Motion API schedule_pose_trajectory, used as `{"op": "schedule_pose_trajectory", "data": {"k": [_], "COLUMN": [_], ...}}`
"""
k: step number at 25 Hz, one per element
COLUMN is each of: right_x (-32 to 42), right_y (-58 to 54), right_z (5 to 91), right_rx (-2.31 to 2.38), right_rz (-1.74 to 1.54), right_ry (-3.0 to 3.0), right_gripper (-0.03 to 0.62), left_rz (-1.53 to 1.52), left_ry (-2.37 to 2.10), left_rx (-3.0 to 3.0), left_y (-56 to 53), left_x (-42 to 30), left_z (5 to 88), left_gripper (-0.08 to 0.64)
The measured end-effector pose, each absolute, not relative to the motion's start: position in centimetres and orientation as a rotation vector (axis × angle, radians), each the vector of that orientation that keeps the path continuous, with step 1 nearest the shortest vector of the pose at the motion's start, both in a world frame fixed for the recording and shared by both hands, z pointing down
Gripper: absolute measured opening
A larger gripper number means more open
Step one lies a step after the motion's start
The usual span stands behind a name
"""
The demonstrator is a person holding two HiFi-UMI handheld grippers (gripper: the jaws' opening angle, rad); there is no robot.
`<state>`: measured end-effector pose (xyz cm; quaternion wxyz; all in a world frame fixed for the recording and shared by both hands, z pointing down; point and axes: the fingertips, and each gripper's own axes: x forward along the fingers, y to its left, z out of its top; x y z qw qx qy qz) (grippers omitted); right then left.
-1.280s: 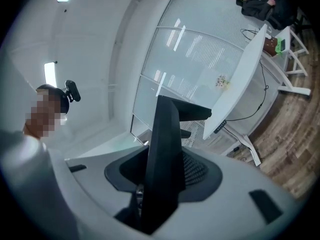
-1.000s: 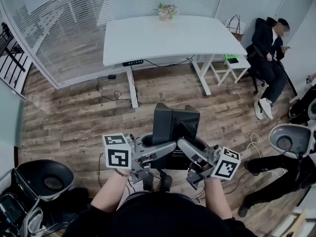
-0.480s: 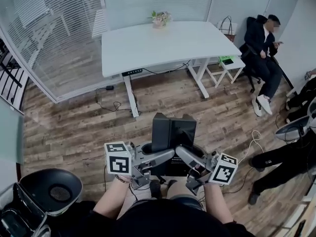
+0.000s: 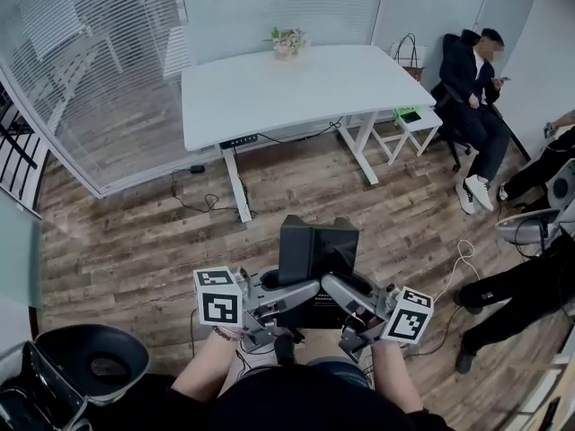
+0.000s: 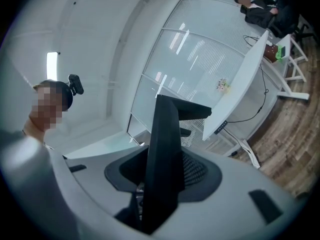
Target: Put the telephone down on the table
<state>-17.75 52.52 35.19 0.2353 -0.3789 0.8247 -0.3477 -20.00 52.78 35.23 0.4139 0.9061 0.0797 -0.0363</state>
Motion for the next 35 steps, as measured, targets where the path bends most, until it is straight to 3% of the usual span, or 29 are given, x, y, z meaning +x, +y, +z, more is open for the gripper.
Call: {"op": "schedule_pose_trajectory", "data": {"k": [35], "right_x": [-8.0], "right_y": [33.9], "right_z": [34.1], "right_rx": [-0.909], "right_rz": [-0.939], "right_ry": [2.354], "right_gripper": [0.169], "left_rz": [-0.158], "left_ry": [0.085], "left_rx": [2.308], "left_y": [34.4], "left_x": [-10.1], "left_z": [34.3], "left_gripper": [0.189]}}
